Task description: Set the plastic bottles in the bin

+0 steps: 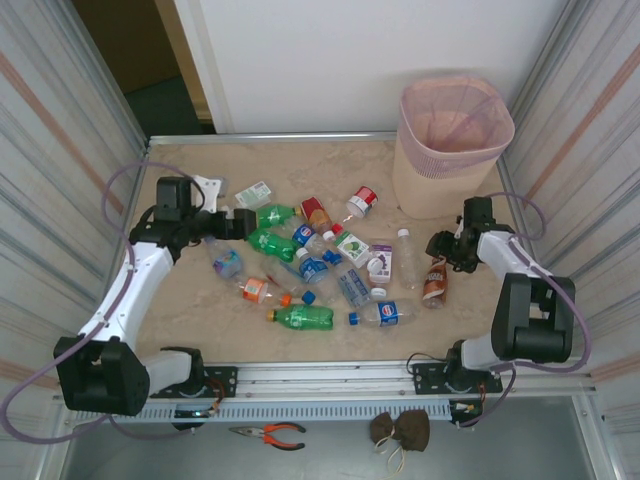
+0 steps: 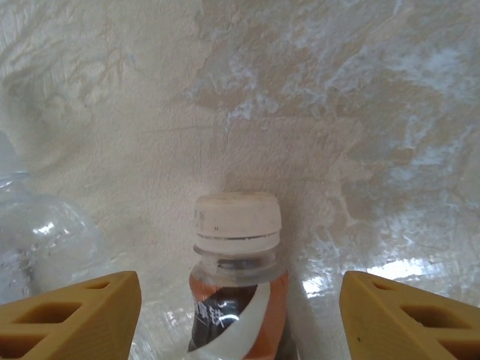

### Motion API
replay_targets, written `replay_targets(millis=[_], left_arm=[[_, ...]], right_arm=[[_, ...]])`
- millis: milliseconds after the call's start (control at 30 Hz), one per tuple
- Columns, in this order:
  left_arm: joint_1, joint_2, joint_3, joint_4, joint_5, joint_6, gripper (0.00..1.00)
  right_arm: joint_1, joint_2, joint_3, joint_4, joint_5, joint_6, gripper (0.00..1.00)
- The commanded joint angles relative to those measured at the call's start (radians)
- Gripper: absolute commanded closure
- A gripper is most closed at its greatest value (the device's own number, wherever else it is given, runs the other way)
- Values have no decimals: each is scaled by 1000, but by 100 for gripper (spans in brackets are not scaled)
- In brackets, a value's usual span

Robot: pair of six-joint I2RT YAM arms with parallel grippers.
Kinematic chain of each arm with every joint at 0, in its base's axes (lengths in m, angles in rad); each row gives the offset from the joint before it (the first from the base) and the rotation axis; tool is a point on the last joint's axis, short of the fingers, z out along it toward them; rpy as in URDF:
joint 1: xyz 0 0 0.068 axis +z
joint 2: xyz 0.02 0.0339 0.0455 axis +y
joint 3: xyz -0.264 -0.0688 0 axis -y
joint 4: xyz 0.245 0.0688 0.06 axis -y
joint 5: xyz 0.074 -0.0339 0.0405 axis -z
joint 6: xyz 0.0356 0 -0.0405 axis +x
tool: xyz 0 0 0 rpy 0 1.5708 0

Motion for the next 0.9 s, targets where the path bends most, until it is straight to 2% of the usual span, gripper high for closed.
replay_targets(millis=[0, 367, 867], left_arm=[[14, -14, -10, 4, 43, 43, 1], [43, -27, -13, 11, 56, 35, 1], [42, -46, -25, 12, 51, 41, 1]], right_arm=[[6, 39, 30, -31, 0, -9, 34], [14, 143, 51, -9, -10, -16, 44], [17, 111, 44, -13, 16, -7, 62]])
